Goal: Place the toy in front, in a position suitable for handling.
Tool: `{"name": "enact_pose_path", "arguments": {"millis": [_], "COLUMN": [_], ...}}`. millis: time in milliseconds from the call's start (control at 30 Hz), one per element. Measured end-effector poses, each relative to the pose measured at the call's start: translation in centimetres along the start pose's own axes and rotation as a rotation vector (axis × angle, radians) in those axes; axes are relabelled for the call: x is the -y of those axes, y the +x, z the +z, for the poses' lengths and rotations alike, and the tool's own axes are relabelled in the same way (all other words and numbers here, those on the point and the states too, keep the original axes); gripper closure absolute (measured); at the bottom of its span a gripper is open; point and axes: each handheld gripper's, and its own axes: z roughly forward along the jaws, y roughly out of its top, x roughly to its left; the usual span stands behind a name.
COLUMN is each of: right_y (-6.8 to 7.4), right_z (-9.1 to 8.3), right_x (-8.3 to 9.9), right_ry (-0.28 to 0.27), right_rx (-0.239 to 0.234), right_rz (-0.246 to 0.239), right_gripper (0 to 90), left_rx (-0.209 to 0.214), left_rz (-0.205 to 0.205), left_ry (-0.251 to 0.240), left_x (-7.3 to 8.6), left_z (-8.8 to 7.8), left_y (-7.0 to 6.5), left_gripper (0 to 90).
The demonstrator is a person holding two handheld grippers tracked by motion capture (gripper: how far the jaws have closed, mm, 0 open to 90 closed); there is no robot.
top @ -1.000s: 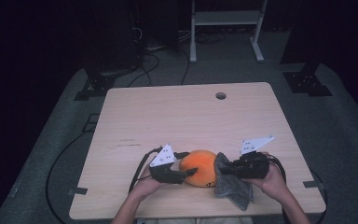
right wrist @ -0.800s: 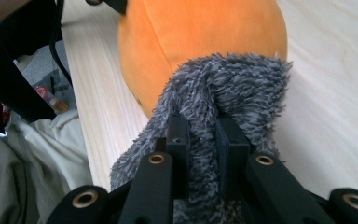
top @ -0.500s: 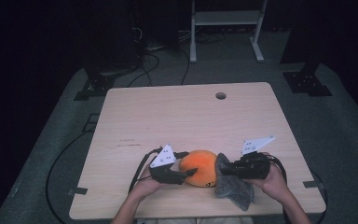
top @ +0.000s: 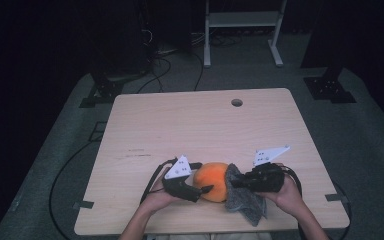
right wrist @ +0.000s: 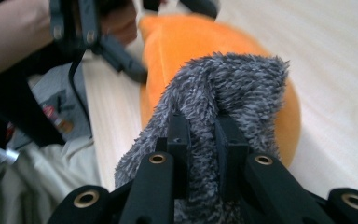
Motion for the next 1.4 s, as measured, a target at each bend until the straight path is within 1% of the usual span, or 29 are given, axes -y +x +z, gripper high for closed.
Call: {"name": "enact_pose_path", "arguments": {"millis": [33,67,100,133,167,233,267,333,367,433,467,500,533,567,600,633,667,700,767,800,867,900,967,1033,1100,1233,1267,1333,1400], "right_y": [0.0,0.1,0.1,0.2,0.4,1.2,1.4,2.0,2.1,1.9,1.8,1.5,1.4,1.3,1.2,1.1,1.1,1.4,1.9,2.3,3.2,3.5,4.0,3.9,3.5,2.1,1.6,0.9,0.8], "right_z": [-0.1,-0.2,-0.3,-0.5,-0.7,-1.3,-1.4,-1.5,-1.3,-0.8,-0.7,-0.6,-0.6,-0.7,-0.9,-1.0,-1.1,-1.4,-1.6,-1.6,-1.4,-1.2,-0.4,0.1,0.0,-0.5,-0.7,-0.9,-0.9], "right_x": [0.2,0.3,0.4,0.5,0.4,-0.3,-0.6,-1.4,-1.6,-1.4,-1.3,-0.9,-0.8,-0.6,-0.6,-0.6,-0.7,-1.0,-1.6,-1.9,-2.7,-2.9,-3.4,-3.2,-2.8,-1.5,-0.9,-0.2,-0.1], "right_ry": [0.017,0.035,0.053,0.058,0.046,-0.005,-0.022,-0.033,-0.035,-0.028,-0.027,-0.023,-0.017,-0.01,-0.003,0.004,0.008,0.001,-0.017,-0.022,-0.029,-0.029,0.008,0.021,0.021,0.033,0.035,0.026,0.016], "right_rx": [-0.005,0.001,0.011,0.009,0.009,0.014,0.013,0.045,0.051,0.06,0.06,0.054,0.052,0.048,0.042,0.043,0.051,0.058,0.058,0.053,0.053,0.056,0.073,0.068,0.068,0.07,0.065,0.059,0.062], "right_rz": [-0.003,-0.005,-0.009,-0.007,-0.01,-0.034,-0.04,-0.069,-0.072,-0.067,-0.059,-0.037,-0.031,-0.029,-0.021,-0.018,-0.024,-0.032,-0.058,-0.073,-0.104,-0.115,-0.147,-0.144,-0.133,-0.072,-0.047,-0.013,-0.006], "right_gripper": [78.0,77.9,77.8,77.7,77.6,77.7,77.7,77.5,77.3,77.5,77.9,78.1,78.2,78.3,78.4,78.4,78.5,78.5,78.5,78.5,78.3,78.3,78.4,78.5,78.5,78.4,78.3,78.2,78.2], "left_rx": [0.013,0.03,0.035,0.022,0.009,0.01,0.007,0.005,0.0,0.0,0.01,0.022,0.042,0.051,0.059,0.056,0.034,0.03,0.034,0.039,0.04,0.04,0.034,0.035,0.032,0.032,0.034,0.042,0.058], "left_rz": [-0.022,-0.028,-0.009,0.021,0.038,0.07,0.113,0.158,0.174,0.158,0.106,0.065,0.016,-0.012,-0.017,-0.003,0.034,0.045,0.1,0.143,0.19,0.223,0.244,0.223,0.197,0.137,0.122,0.085,0.039], "left_ry": [0.002,-0.007,-0.009,-0.009,-0.008,-0.012,-0.011,-0.008,-0.002,-0.004,-0.016,-0.031,-0.047,-0.057,-0.067,-0.073,-0.067,-0.064,-0.057,-0.049,-0.044,-0.036,-0.022,-0.014,-0.016,-0.008,-0.012,-0.024,-0.038], "left_x": [0.1,0.2,0.3,0.2,0.1,-0.1,-0.1,-0.2,-0.2,-0.3,-0.4,-0.5,-0.5,-0.6,-0.6,-0.6,-0.6,-0.6,-0.6,-0.7,-0.8,-0.9,-0.9,-0.6,-0.4,0.2,0.1,-0.2,-0.8], "left_z": [0.1,0.1,0.2,0.2,0.2,0.1,0.2,0.2,0.1,0.1,0.0,-0.1,-0.2,-0.3,-0.3,-0.3,-0.3,-0.2,-0.2,-0.2,-0.1,-0.2,-0.2,-0.4,-0.5,-0.9,-1.0,-1.1,-0.9], "left_y": [0.2,0.2,-0.1,-0.3,-0.6,-0.8,-1.2,-1.7,-1.9,-1.7,-1.3,-1.1,-0.8,-0.6,-0.6,-0.7,-1.1,-1.2,-1.6,-1.9,-2.4,-2.7,-2.8,-2.4,-2.0,-0.8,-0.6,-0.5,-0.6], "left_gripper": [11.8,13.9,18.2,21.6,24.2,28.1,29.2,30.7,30.6,27.1,23.6,19.0,18.0,17.9,19.5,26.4,30.5,34.8,38.9,39.8,40.4,40.4,40.0,39.5,39.6,38.2,36.4,28.3,18.3]}}
